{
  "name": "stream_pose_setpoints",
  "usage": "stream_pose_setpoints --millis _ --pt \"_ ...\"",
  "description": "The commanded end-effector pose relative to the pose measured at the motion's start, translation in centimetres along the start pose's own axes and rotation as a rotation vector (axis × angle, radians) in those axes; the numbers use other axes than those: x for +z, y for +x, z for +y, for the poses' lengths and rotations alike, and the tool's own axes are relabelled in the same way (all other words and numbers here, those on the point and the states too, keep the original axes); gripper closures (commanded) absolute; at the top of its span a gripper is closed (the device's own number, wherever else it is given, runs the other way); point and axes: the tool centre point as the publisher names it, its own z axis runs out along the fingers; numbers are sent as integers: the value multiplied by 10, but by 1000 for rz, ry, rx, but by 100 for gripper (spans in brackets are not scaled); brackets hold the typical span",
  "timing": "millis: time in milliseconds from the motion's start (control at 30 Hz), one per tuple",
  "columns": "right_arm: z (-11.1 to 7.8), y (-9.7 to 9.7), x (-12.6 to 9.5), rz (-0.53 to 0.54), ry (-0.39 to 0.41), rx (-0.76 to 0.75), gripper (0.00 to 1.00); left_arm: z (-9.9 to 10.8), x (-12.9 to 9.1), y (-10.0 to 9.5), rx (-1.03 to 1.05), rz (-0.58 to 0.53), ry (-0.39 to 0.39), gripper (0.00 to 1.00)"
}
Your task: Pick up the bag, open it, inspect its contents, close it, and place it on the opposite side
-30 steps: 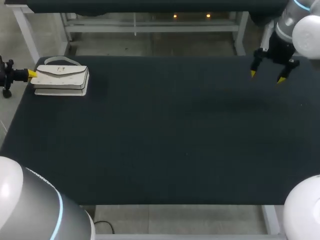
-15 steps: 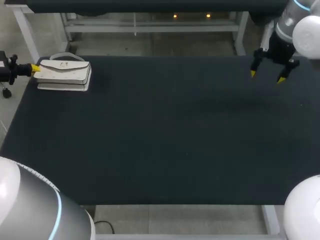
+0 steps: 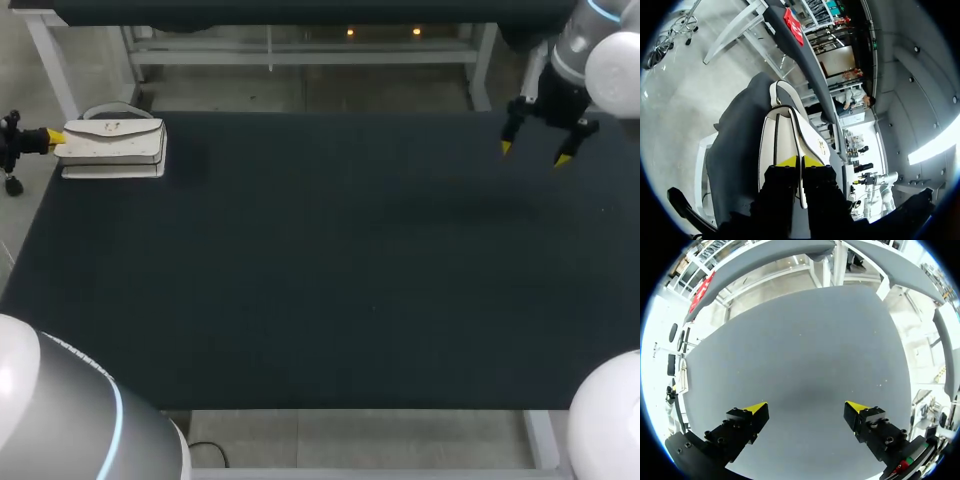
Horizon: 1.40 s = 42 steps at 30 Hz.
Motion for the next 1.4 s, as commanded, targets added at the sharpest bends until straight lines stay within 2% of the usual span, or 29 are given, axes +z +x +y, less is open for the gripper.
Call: stream_pose_setpoints --millis 33,533,967,1067,1100,1233,1300,1400 --pt "0 0 -1 -3 0 1 0 -10 4 -7 -1 20 -109 100" --pt "0 0 -1 -3 0 1 0 -16 14 -3 -11 1 -130 100" --pt "0 0 -1 -3 0 1 0 -22 13 -3 -10 0 -147 100" --pt "0 0 -1 -3 0 1 0 -23 13 -3 -11 -4 -150 69" --pt "0 0 -1 -3 0 1 0 -23 13 -3 -11 -5 -150 65" --pt "0 0 -1 -3 0 1 0 -25 11 -2 -9 -4 -145 61" --pt "0 0 -1 -3 0 1 0 -25 11 -2 -9 -2 -143 54" --pt "0 0 -1 -3 0 1 0 -21 11 -1 -6 2 -146 56"
